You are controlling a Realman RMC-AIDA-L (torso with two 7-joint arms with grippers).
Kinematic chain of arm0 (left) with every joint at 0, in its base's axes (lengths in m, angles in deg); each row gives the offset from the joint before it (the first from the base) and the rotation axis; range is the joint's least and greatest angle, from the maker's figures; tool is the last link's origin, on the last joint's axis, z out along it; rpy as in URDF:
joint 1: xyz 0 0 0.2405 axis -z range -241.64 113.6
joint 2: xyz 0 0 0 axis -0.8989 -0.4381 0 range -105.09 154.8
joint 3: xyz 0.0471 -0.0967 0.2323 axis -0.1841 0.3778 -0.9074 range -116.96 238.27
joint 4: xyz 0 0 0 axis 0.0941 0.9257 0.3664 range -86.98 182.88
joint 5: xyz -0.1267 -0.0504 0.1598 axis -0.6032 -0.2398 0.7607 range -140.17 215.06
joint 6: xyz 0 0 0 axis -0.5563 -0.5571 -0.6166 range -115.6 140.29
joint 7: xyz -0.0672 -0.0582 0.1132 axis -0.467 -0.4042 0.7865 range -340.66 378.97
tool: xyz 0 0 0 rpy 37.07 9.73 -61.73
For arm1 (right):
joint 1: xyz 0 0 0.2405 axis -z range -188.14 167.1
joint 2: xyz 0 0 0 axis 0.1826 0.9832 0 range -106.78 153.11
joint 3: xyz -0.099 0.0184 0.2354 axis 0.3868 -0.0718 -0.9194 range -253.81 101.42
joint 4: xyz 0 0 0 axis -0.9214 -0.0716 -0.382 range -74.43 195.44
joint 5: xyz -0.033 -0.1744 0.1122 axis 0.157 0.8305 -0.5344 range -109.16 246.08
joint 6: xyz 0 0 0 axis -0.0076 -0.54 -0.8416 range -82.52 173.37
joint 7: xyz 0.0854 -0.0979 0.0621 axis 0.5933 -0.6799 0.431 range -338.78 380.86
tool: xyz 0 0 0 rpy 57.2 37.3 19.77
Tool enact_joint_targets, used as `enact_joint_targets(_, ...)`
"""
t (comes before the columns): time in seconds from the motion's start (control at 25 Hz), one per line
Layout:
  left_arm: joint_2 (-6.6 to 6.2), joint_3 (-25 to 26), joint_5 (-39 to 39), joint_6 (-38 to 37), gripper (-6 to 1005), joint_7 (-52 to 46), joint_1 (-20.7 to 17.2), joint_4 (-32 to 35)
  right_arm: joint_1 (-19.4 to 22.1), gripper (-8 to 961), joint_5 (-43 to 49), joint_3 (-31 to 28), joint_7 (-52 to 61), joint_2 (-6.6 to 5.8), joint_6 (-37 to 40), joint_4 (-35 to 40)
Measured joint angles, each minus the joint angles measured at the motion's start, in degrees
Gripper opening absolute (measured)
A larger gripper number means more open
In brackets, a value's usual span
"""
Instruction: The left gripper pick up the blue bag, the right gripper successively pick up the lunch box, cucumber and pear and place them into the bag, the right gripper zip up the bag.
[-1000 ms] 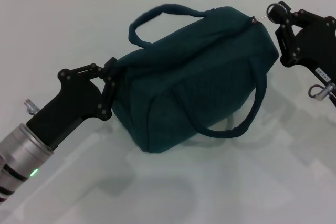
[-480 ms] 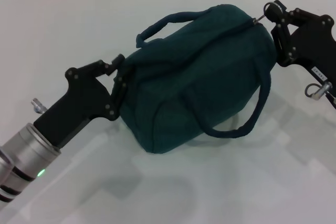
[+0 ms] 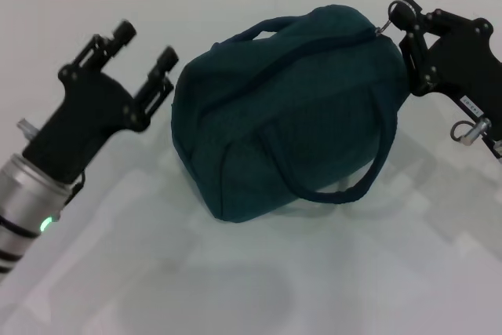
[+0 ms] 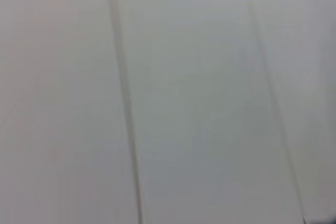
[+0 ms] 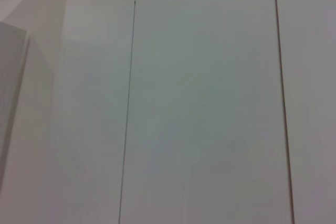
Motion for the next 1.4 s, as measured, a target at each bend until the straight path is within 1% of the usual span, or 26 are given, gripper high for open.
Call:
enact_joint_targets(0.08, -0.39, -0.26, -0.19, -0.05, 499, -5.12, 0.95, 0.75, -0.18, 54, -0.01, 0.0, 0.02, 0.0, -0.25, 0.04)
enact_joint_targets(0.16, -1.06, -0.53, 2.37, 0.12, 583, -10.96, 2.14, 3.16, -0.24, 54, -0.08, 0.0, 0.01, 0.0, -0.35, 0.07)
enact_joint_targets(0.28, -2.53, -0.59, 8.81, 2.22, 688, -19.58, 3.23, 9.38, -0.25, 55, -0.21, 0.0, -0.02, 0.0, -0.37, -0.15)
enact_joint_targets(0.32, -3.47, -0.6, 12.43, 4.23, 722, -24.75, 3.57, 13.59, -0.25, 55, -0.23, 0.0, -0.02, 0.0, -0.38, -0.16)
enact_joint_targets(0.36, -4.05, -0.55, 15.11, 5.92, 757, -28.56, 3.83, 16.62, -0.25, 56, -0.25, -0.01, -0.03, 0.0, -0.39, -0.18)
enact_joint_targets(0.4, -5.19, -0.37, 18.97, 8.63, 792, -34.71, 4.6, 21.3, -0.27, 56, -0.25, -0.02, -0.05, 0.0, -0.38, -0.17)
enact_joint_targets(0.48, -6.59, -0.18, 24.06, 11.45, 791, -42.79, 5.91, 25.93, -0.41, 57, -0.23, -0.07, -0.11, 0.0, -0.21, -0.05)
enact_joint_targets(0.52, -7.6, -0.1, 26.99, 12.68, 791, -48.48, 7.05, 28.68, -0.59, 57, -0.18, -0.08, -0.13, 0.0, -0.04, -0.03)
enact_joint_targets(0.56, -7.6, -0.1, 26.99, 12.68, 790, -48.48, 7.05, 28.68, -0.79, 57, -0.12, -0.05, -0.14, 0.0, 0.04, -0.01)
enact_joint_targets(0.6, -8.93, -0.01, 31.58, 13.58, 790, -56.8, 9.34, 32.35, -0.89, 57, -0.07, -0.04, -0.15, 0.0, 0.06, -0.01)
enact_joint_targets(0.64, -9.2, 0.04, 32.9, 13.91, 789, -59.13, 10.19, 33.25, -0.96, 58, -0.03, -0.04, -0.15, 0.0, 0.07, -0.03)
enact_joint_targets(0.76, -9.29, 0.08, 37.89, 15.85, 788, -65.32, 12.57, 35.75, -1.01, 59, 0.01, -0.25, -0.17, 0.0, 0.09, -0.18)
enact_joint_targets(0.84, -8.99, 0.07, 42.02, 16.98, 789, -68.9, 13.58, 37.42, -1.24, 59, 0.02, -0.33, -0.2, 0.0, 0.09, -0.26)
enact_joint_targets(0.88, -8.99, 0.07, 42.02, 16.98, 789, -68.9, 13.58, 37.42, -1.36, 59, 0.03, -0.33, -0.21, 0.0, 0.09, -0.27)
enact_joint_targets(1.0, -7.8, 0.12, 49.87, 19.0, 789, -76.45, 16.11, 39.61, -1.43, 60, 0.05, -0.18, -0.23, 0.0, 0.09, -0.37)
enact_joint_targets(1.16, -7.1, 0.18, 52.28, 20.98, 788, -79.06, 17.31, 39.68, -1.07, 61, 0.23, 0.1, -0.25, 0.0, 0.09, -0.43)
enact_joint_targets(1.24, -6.5, 0.19, 52.85, 22.24, 788, -79.42, 17.4, 39.73, -0.98, 62, 0.3, 0.45, -0.25, 0.0, 0.23, -0.44)
enact_joint_targets(1.4, -6.14, 0.2, 53.35, 23.28, 789, -79.46, 17.21, 39.77, -0.91, 63, 0.34, 0.87, -0.2, 0.0, 1.18, -0.44)
